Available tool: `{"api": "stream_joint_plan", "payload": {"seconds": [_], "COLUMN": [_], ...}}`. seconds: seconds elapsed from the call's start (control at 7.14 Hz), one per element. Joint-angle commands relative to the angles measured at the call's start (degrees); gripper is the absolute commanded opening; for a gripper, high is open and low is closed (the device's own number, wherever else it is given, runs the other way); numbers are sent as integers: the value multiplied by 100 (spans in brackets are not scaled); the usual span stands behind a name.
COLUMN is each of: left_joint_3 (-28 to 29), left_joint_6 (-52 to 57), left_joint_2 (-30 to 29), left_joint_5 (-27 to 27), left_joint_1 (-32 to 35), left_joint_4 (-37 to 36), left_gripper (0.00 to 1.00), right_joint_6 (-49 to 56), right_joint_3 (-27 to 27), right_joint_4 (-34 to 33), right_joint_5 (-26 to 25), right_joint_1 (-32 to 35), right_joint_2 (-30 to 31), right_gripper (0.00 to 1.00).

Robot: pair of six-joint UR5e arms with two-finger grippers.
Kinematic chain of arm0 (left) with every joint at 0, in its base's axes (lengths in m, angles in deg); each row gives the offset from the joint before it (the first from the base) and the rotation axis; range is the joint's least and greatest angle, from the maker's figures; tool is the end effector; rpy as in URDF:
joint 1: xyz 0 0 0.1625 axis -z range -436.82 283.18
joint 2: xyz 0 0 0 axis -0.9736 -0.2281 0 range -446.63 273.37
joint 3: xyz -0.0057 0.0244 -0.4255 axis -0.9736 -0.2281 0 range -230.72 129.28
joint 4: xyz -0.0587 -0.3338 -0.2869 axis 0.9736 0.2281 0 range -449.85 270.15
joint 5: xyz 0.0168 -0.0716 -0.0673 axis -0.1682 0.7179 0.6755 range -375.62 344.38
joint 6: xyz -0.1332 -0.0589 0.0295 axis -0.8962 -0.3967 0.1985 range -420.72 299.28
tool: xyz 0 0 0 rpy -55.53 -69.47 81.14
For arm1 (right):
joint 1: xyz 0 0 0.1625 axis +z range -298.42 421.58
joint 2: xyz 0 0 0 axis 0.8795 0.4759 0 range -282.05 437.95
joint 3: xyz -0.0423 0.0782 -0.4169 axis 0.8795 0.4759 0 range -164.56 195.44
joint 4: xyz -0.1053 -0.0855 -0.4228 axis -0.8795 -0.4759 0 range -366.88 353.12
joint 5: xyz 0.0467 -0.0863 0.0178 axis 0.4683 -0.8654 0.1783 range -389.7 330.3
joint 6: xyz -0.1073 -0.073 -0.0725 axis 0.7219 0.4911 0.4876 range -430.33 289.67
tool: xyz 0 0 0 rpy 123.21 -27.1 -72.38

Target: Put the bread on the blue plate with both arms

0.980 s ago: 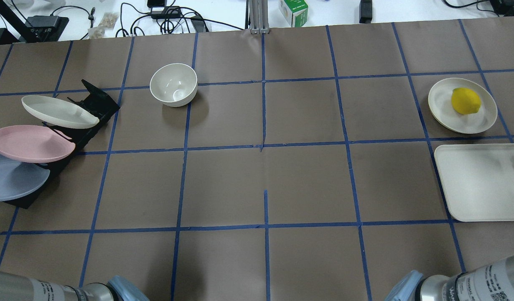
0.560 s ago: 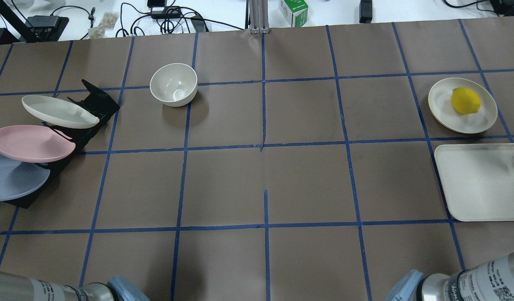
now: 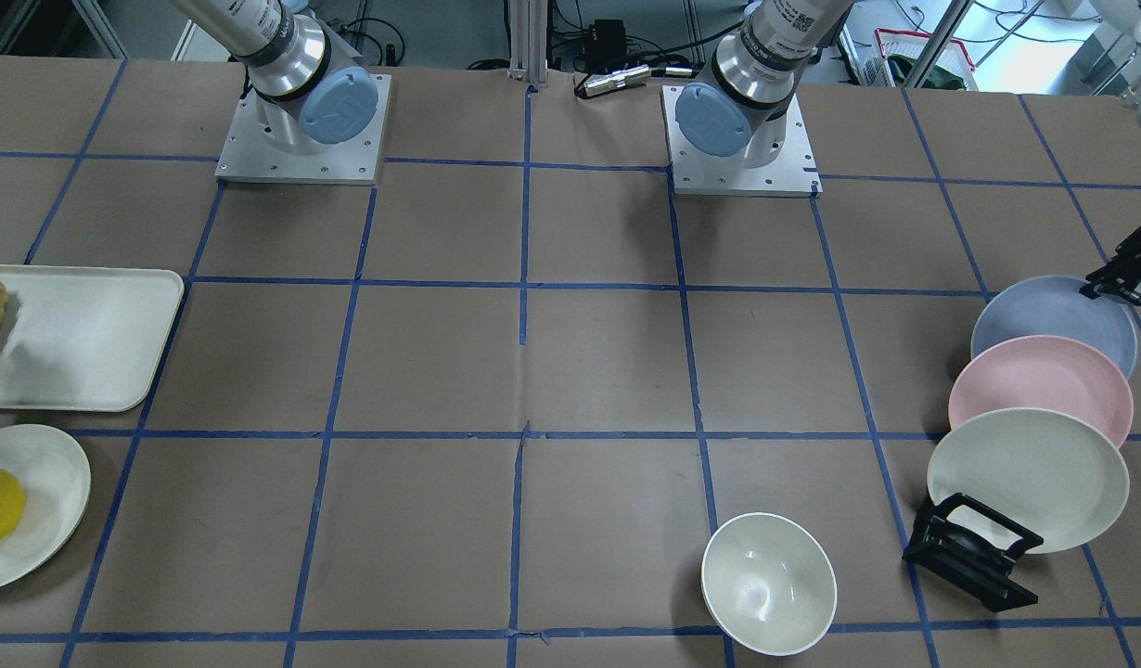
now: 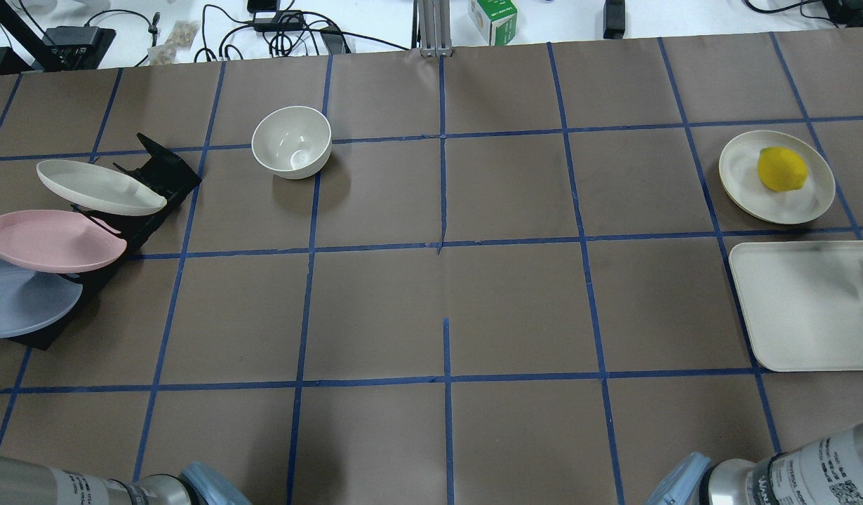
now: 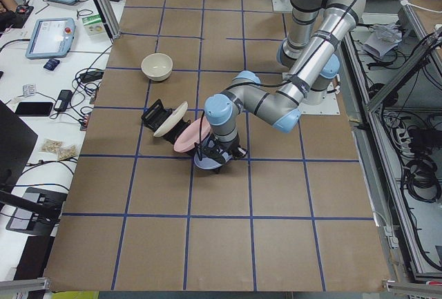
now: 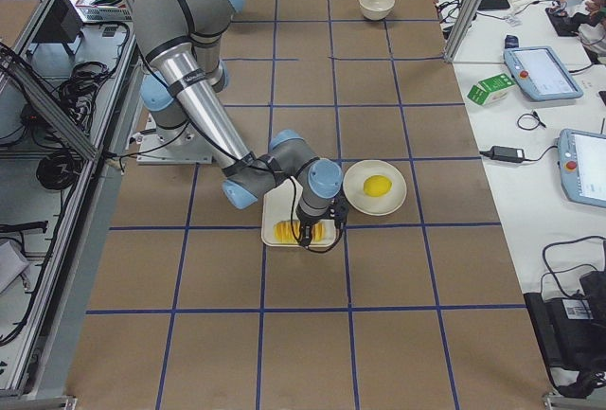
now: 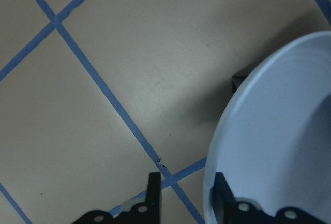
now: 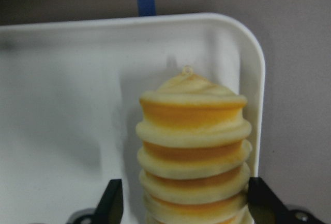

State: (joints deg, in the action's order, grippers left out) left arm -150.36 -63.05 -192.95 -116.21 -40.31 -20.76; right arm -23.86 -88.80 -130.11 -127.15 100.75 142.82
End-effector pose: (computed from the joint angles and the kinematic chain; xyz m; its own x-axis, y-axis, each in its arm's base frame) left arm 0.4089 -0.4344 0.2320 -0.5648 -0.8039 -0.1866 -0.8243 0.5604 0.0804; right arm -0.3869 -0.4623 0.1224 -0.9976 0.0682 0.0112 0.0691 0.9835 0.1671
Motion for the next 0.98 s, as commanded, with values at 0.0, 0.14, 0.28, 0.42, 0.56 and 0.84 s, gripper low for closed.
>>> {"api": "stream_joint_plan", "payload": {"seconds": [0.0, 0.14, 0.28, 0.42, 0.56, 0.84], "left_joint_3": [66, 110, 146, 311, 539, 1084], "left_joint_6": [-14, -14, 4, 21, 22, 83], "left_joint_2": [75, 145, 277, 391, 444, 585], "left_joint_5": [22, 14, -65, -92, -161, -835], "left_joint_1": [-12, -4, -4, -12, -12, -108], "left_joint_4": [34, 130, 140, 462, 743, 1453], "left_gripper": [1, 0, 0, 0, 0, 0], "right_joint_6": [-7, -7, 2, 2, -7, -617], "right_joint_3": [18, 70, 123, 167, 263, 422], "right_joint_4": [132, 167, 176, 324, 839, 1693], "right_joint_5": [-237, -352, -345, -327, -284, -283], "right_joint_1": [11, 46, 55, 99, 204, 729], "right_joint_2": [26, 44, 96, 262, 577, 1114], "right_gripper": [0, 0, 0, 0, 0, 0]}}
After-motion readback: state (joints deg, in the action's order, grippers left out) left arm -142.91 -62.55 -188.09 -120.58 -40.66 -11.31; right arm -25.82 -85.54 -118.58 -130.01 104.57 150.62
